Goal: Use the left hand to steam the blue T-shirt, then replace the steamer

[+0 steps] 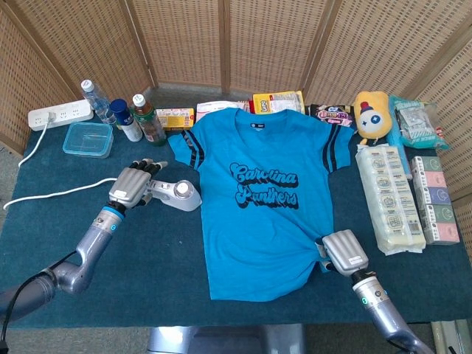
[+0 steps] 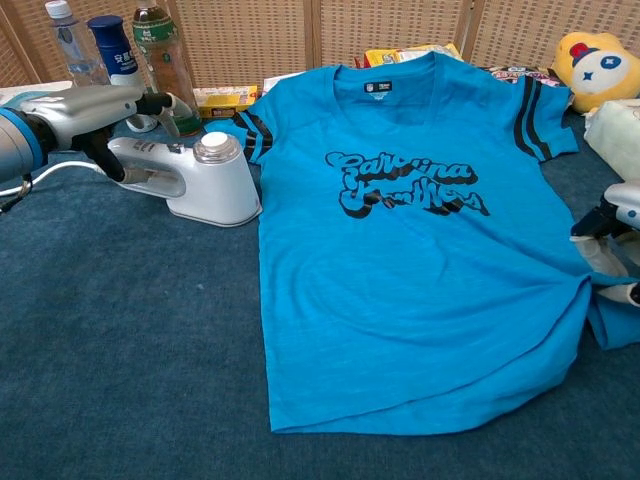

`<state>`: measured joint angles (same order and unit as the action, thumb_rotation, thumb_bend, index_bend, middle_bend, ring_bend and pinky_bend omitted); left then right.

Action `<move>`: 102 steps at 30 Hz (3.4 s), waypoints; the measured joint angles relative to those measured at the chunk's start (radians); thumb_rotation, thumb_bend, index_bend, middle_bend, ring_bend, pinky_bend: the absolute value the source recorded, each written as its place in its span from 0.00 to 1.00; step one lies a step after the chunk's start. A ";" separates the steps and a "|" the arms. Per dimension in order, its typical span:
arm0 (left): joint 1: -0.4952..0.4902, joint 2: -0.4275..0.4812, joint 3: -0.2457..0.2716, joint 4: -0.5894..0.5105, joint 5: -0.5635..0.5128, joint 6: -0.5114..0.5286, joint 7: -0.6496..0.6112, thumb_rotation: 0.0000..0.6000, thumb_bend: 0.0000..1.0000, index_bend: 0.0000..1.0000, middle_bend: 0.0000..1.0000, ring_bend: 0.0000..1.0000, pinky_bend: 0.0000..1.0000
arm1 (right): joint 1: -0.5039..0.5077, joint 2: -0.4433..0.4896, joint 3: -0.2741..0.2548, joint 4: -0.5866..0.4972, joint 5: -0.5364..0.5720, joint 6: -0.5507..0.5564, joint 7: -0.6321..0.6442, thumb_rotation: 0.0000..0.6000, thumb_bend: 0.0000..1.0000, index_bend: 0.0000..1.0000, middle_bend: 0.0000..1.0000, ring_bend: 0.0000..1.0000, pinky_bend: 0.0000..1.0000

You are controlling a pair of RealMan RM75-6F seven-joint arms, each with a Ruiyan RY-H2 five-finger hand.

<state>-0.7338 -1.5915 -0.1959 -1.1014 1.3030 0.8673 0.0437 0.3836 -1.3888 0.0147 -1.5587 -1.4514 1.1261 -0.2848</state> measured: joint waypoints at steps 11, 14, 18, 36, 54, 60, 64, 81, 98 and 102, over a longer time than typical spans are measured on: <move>-0.056 -0.111 -0.006 0.165 0.018 -0.023 -0.134 1.00 0.34 0.13 0.25 0.15 0.23 | 0.001 0.005 0.002 -0.003 0.016 -0.004 -0.002 1.00 0.52 0.72 0.69 0.77 0.91; -0.070 -0.147 -0.011 0.210 0.028 -0.016 -0.188 1.00 0.37 0.25 0.30 0.25 0.34 | 0.001 0.006 0.003 -0.006 0.019 -0.002 -0.004 1.00 0.52 0.72 0.69 0.77 0.91; -0.088 -0.182 -0.009 0.269 0.043 -0.013 -0.227 1.00 0.40 0.40 0.39 0.35 0.44 | -0.001 0.012 0.006 -0.011 0.026 0.000 -0.003 1.00 0.52 0.72 0.69 0.77 0.91; -0.076 -0.139 0.032 0.240 0.072 -0.046 -0.422 1.00 0.43 0.69 0.77 0.70 0.78 | 0.006 0.013 0.015 -0.020 0.041 -0.003 -0.001 1.00 0.52 0.72 0.70 0.77 0.91; -0.075 -0.065 -0.022 0.080 0.045 0.030 -0.365 1.00 0.43 0.69 0.78 0.71 0.79 | 0.011 0.008 0.015 -0.035 0.032 0.004 -0.004 1.00 0.52 0.72 0.70 0.77 0.91; -0.128 -0.154 -0.034 0.125 0.024 0.005 -0.253 1.00 0.43 0.69 0.78 0.71 0.79 | 0.014 0.006 0.015 -0.043 0.031 0.005 -0.007 1.00 0.52 0.72 0.70 0.77 0.91; -0.158 -0.210 -0.040 0.159 0.013 -0.004 -0.186 1.00 0.43 0.69 0.79 0.71 0.79 | 0.013 0.008 0.014 -0.045 0.030 0.006 -0.006 1.00 0.52 0.72 0.70 0.77 0.91; -0.263 -0.426 -0.081 0.199 -0.052 0.003 0.088 1.00 0.43 0.69 0.79 0.71 0.79 | -0.004 0.038 -0.014 -0.052 0.006 0.017 0.019 1.00 0.53 0.72 0.70 0.77 0.91; -0.298 -0.499 -0.068 0.172 -0.044 -0.013 0.140 1.00 0.43 0.69 0.79 0.71 0.79 | -0.021 0.039 -0.031 -0.048 -0.011 0.032 0.023 1.00 0.53 0.72 0.70 0.77 0.91; -0.299 -0.508 -0.061 0.165 -0.040 -0.020 0.141 1.00 0.43 0.69 0.79 0.71 0.79 | -0.029 0.037 -0.036 -0.050 -0.012 0.037 0.022 1.00 0.53 0.72 0.70 0.77 0.91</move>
<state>-1.0326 -2.0990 -0.2565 -0.9361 1.2628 0.8473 0.1848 0.3549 -1.3516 -0.0213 -1.6090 -1.4639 1.1633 -0.2629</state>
